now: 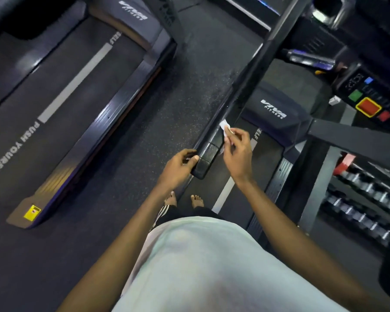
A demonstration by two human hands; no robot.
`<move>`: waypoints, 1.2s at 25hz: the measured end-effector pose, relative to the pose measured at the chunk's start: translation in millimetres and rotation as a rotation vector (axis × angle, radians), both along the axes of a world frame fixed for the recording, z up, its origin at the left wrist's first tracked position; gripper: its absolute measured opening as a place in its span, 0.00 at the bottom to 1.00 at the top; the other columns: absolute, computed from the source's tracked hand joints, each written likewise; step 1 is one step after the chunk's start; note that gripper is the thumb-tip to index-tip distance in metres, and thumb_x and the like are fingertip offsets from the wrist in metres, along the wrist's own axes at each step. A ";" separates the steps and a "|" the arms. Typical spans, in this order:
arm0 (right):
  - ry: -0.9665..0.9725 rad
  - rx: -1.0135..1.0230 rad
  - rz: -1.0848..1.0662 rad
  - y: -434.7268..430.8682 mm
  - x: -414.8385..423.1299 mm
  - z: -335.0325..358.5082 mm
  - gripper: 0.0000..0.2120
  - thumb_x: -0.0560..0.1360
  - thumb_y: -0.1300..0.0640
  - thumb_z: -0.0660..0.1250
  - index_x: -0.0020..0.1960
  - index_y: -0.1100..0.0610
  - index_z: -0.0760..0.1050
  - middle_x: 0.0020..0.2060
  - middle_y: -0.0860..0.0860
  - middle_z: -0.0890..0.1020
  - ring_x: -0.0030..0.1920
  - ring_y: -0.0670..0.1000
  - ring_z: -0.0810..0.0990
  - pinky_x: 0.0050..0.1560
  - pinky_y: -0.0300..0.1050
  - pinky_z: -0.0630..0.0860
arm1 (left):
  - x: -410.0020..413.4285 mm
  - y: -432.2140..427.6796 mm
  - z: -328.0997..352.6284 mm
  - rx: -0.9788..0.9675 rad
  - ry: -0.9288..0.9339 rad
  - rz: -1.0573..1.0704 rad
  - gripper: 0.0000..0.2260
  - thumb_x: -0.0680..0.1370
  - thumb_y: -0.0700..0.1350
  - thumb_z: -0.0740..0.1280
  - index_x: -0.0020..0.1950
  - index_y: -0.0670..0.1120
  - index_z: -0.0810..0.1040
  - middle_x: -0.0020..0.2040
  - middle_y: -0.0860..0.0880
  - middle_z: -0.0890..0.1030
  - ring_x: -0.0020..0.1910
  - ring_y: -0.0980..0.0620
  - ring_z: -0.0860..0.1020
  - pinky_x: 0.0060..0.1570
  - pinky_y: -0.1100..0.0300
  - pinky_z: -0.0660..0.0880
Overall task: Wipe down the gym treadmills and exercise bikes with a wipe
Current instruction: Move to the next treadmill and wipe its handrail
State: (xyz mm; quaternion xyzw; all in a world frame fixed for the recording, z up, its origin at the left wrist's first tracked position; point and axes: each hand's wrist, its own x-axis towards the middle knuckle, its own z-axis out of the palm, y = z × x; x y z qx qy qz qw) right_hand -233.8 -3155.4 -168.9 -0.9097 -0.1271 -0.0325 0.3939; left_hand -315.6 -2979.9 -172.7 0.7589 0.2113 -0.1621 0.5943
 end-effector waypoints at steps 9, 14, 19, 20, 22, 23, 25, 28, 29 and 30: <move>0.256 0.321 -0.356 11.7 -28.6 -10.5 0.16 0.81 0.61 0.63 0.68 0.57 0.76 0.57 0.49 0.79 0.52 0.41 0.78 0.51 0.23 0.69 | 7.5 -4.4 11.1 -0.048 -0.119 -0.009 0.21 0.80 0.41 0.66 0.72 0.54 0.72 0.60 0.55 0.79 0.58 0.63 0.78 0.57 0.68 0.74; 0.469 0.503 -0.564 17.7 3.0 -36.7 0.14 0.79 0.62 0.65 0.63 0.59 0.79 0.58 0.52 0.83 0.58 0.48 0.81 0.62 0.46 0.77 | 22.3 -16.7 20.9 0.037 -0.073 -0.029 0.23 0.80 0.44 0.67 0.74 0.54 0.70 0.64 0.54 0.77 0.62 0.57 0.77 0.62 0.62 0.73; 0.457 0.472 -0.411 4.2 -11.2 -45.4 0.13 0.78 0.59 0.66 0.61 0.57 0.80 0.54 0.53 0.83 0.54 0.49 0.82 0.57 0.47 0.80 | 37.0 -37.8 19.8 0.290 -0.054 -0.096 0.24 0.81 0.51 0.64 0.77 0.52 0.65 0.70 0.50 0.74 0.66 0.55 0.74 0.65 0.58 0.70; 0.484 0.487 -0.436 3.0 0.9 -44.5 0.13 0.78 0.60 0.66 0.61 0.57 0.80 0.54 0.53 0.84 0.54 0.49 0.82 0.56 0.47 0.80 | 39.6 -43.8 19.5 0.326 -0.038 -0.106 0.25 0.82 0.52 0.62 0.78 0.50 0.62 0.72 0.48 0.72 0.68 0.53 0.72 0.66 0.57 0.68; 0.565 0.507 -0.507 2.9 28.7 -37.4 0.14 0.79 0.63 0.64 0.62 0.60 0.79 0.56 0.54 0.83 0.56 0.50 0.81 0.56 0.40 0.77 | 43.7 -55.5 18.0 0.373 -0.009 -0.123 0.26 0.84 0.54 0.57 0.79 0.47 0.58 0.74 0.44 0.68 0.71 0.48 0.69 0.67 0.57 0.65; 0.593 0.506 -0.512 2.8 37.9 -34.8 0.14 0.79 0.65 0.63 0.64 0.61 0.78 0.57 0.54 0.82 0.58 0.51 0.80 0.55 0.37 0.75 | 45.2 -60.5 16.4 0.407 -0.004 -0.131 0.26 0.84 0.56 0.55 0.79 0.46 0.57 0.74 0.43 0.68 0.71 0.47 0.69 0.66 0.56 0.65; 0.581 0.472 -0.440 -2.4 39.3 -28.8 0.15 0.80 0.65 0.62 0.66 0.61 0.76 0.59 0.54 0.80 0.58 0.49 0.80 0.51 0.29 0.71 | 46.3 -69.6 12.1 0.536 -0.012 -0.125 0.27 0.83 0.59 0.52 0.78 0.46 0.57 0.72 0.42 0.70 0.69 0.45 0.71 0.63 0.52 0.69; 0.472 0.476 -0.270 -21.7 24.1 -24.7 0.15 0.80 0.64 0.63 0.66 0.61 0.76 0.56 0.48 0.78 0.50 0.33 0.78 0.49 0.23 0.71 | 41.2 -76.3 7.6 0.693 -0.047 -0.080 0.27 0.82 0.63 0.50 0.77 0.50 0.59 0.69 0.44 0.74 0.65 0.45 0.74 0.57 0.50 0.74; 0.425 0.480 -0.229 -28.3 26.8 -23.1 0.15 0.80 0.64 0.64 0.65 0.61 0.77 0.54 0.47 0.78 0.49 0.31 0.77 0.51 0.24 0.72 | 40.8 -77.7 7.2 0.721 -0.046 -0.068 0.28 0.82 0.64 0.49 0.77 0.51 0.59 0.69 0.45 0.74 0.64 0.45 0.75 0.57 0.49 0.75; 0.364 0.467 -0.187 -33.7 34.7 -23.1 0.15 0.80 0.63 0.64 0.65 0.61 0.77 0.54 0.47 0.78 0.50 0.33 0.78 0.51 0.27 0.73 | 41.2 -78.7 6.9 0.744 -0.041 -0.065 0.28 0.81 0.65 0.49 0.77 0.51 0.59 0.68 0.45 0.75 0.64 0.45 0.75 0.57 0.48 0.75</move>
